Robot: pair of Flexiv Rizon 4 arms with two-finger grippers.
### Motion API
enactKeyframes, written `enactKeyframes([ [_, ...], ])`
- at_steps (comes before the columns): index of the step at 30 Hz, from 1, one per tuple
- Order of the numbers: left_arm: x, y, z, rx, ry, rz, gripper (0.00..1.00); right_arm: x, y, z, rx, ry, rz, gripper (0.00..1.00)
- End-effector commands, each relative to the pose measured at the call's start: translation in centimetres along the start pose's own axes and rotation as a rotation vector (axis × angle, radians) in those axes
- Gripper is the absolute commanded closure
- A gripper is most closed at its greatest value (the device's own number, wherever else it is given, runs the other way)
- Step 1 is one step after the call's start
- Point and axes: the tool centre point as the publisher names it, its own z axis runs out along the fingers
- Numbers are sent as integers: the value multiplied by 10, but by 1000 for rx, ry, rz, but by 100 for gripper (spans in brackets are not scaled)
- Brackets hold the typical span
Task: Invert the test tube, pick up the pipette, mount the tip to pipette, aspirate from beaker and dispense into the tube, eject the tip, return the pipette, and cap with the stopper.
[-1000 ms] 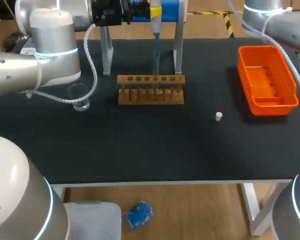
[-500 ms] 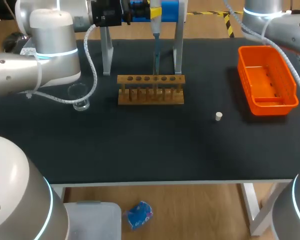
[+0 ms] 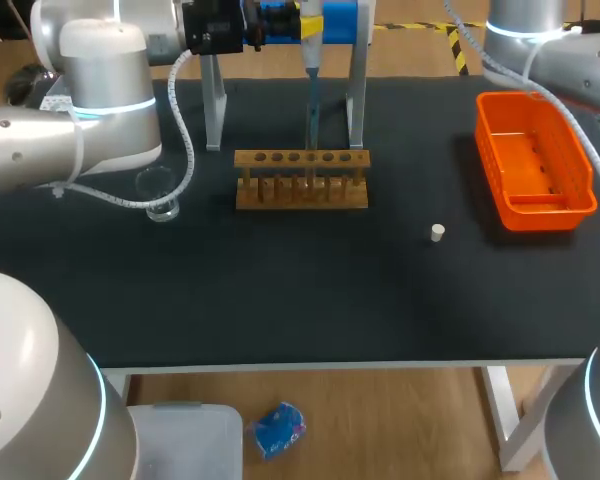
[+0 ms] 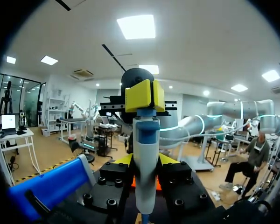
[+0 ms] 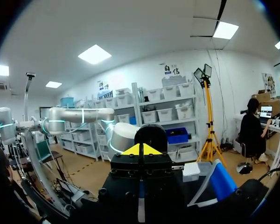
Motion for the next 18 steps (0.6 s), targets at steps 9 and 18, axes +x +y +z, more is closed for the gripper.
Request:
enactKeyframes([
  [9, 0, -6, 1, 1, -4, 0, 100, -1, 14, -1, 21, -5, -41, 100],
  [18, 0, -6, 1, 1, -4, 0, 100, 0, 27, -2, 31, -4, -68, 100],
])
